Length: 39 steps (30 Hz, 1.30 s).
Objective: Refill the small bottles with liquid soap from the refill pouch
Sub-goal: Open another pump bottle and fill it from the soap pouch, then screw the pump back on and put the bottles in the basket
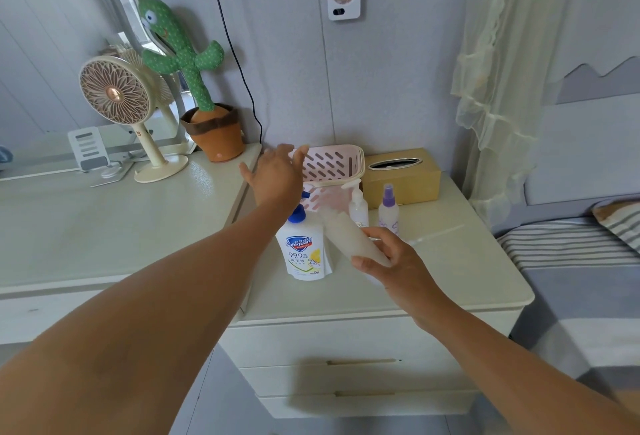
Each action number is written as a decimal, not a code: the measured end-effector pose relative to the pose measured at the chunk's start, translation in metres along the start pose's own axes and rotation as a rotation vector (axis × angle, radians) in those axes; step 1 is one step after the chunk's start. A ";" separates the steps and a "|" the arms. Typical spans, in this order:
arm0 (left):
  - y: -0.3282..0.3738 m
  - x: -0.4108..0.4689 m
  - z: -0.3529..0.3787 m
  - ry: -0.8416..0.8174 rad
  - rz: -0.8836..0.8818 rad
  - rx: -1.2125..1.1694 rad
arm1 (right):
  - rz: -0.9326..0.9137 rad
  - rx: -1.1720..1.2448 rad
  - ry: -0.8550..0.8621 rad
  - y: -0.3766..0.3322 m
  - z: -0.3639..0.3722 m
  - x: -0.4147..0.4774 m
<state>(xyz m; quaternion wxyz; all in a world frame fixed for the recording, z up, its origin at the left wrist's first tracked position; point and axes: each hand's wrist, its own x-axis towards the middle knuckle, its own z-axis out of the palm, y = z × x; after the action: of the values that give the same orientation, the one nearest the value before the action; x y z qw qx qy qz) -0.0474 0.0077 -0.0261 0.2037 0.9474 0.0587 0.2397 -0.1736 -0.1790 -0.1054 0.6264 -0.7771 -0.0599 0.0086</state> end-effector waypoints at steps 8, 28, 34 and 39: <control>0.012 -0.010 -0.026 -0.036 0.105 -0.213 | 0.045 0.181 -0.002 -0.003 0.000 -0.005; 0.042 -0.158 -0.091 -0.658 -0.008 -0.876 | -0.016 0.307 0.075 -0.042 -0.004 -0.076; 0.045 -0.187 -0.092 -0.584 -0.100 -0.879 | -0.077 0.189 0.164 -0.049 0.011 -0.100; 0.045 -0.201 -0.085 -0.471 -0.110 -0.828 | -0.066 0.149 0.243 -0.048 0.023 -0.108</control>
<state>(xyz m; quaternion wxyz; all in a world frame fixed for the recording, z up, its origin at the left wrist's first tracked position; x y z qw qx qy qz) -0.2640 -0.0449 -0.0262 0.5840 0.8108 -0.0394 0.0106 -0.2865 -0.1577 -0.0705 0.6850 -0.7213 -0.0083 -0.1017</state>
